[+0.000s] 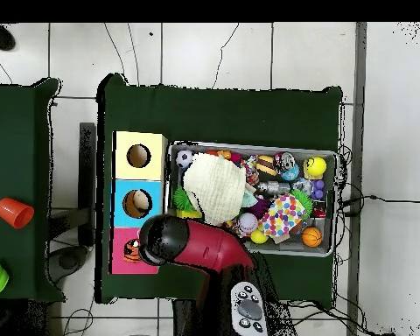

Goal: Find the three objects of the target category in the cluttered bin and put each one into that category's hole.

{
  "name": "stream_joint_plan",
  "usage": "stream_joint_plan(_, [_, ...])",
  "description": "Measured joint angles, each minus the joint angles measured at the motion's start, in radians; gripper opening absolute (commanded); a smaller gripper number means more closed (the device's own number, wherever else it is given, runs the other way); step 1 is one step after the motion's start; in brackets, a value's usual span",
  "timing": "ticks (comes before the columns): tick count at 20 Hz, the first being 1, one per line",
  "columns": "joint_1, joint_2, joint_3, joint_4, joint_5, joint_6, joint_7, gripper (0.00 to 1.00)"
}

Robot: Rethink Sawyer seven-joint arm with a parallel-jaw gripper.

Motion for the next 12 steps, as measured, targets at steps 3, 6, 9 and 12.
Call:
stream_joint_plan(3, [0.0, -0.001, 0.0, 0.0, 0.0, -0.001, 0.0, 1.0])
stream_joint_plan(6, [0.001, -0.001, 0.0, 0.0, 0.0, -0.001, 0.0, 1.0])
stream_joint_plan(9, [0.003, -0.001, -0.001, 0.0, 0.0, -0.002, 0.0, 1.0])
stream_joint_plan(12, [0.007, -0.001, -0.002, -0.002, 0.0, -0.001, 0.0, 1.0])
